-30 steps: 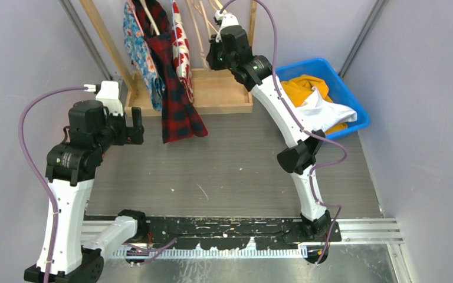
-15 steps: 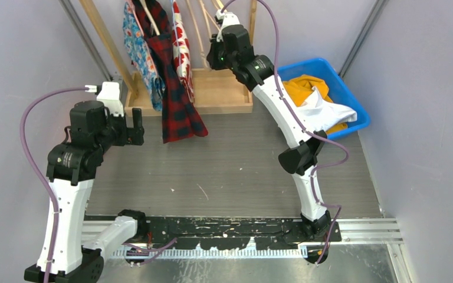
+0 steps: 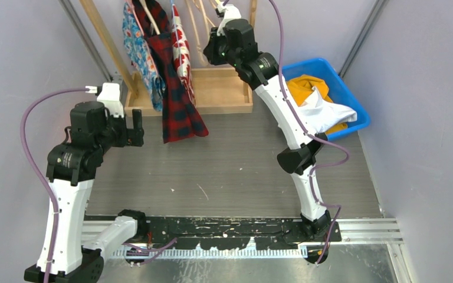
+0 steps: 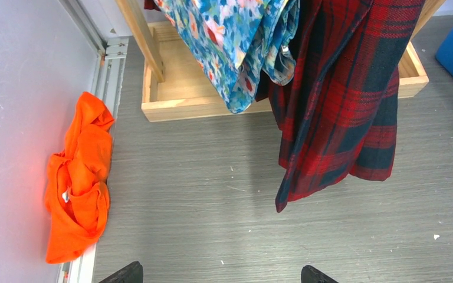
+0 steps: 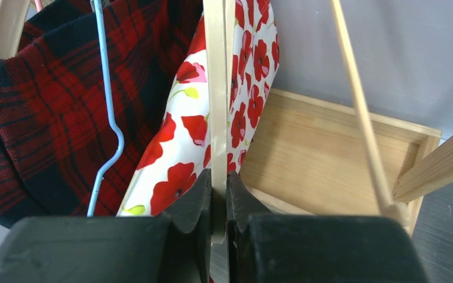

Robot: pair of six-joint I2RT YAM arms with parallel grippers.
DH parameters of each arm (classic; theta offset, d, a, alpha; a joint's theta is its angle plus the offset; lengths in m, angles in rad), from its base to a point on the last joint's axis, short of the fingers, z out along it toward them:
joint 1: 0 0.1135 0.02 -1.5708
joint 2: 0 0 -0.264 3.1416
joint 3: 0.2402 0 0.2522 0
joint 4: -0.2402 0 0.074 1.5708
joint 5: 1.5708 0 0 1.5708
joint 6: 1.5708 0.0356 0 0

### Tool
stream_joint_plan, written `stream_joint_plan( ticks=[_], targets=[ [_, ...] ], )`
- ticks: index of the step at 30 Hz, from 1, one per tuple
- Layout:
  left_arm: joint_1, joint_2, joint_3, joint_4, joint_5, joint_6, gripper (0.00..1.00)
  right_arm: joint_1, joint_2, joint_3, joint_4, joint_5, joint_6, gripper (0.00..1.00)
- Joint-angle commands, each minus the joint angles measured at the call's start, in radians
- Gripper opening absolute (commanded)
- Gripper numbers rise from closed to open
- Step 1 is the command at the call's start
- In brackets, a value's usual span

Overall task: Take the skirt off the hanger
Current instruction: Place the hanger on the clothesline.

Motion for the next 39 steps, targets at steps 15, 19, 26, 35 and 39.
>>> stream_joint_plan(
  ticks=[15,19,26,35,39],
  targets=[
    [-0.003,-0.003,0.043,-0.038,-0.04,-0.002,0.99,-0.018,0.059,0.055,0.161,-0.052,0.04,0.04],
    [-0.003,-0.003,0.046,-0.046,-0.045,-0.002,0.99,-0.026,0.07,0.05,0.159,-0.05,0.049,0.05],
    [-0.003,-0.015,0.042,-0.068,-0.053,-0.011,0.99,-0.033,0.106,0.048,0.166,-0.064,0.065,0.03],
    [-0.002,-0.005,0.04,-0.063,-0.057,-0.006,0.99,-0.038,0.113,0.048,0.166,-0.044,0.052,0.02],
    [-0.003,-0.001,0.037,-0.057,-0.056,-0.005,0.99,-0.04,0.113,0.045,0.167,-0.053,0.051,0.07]
  ],
)
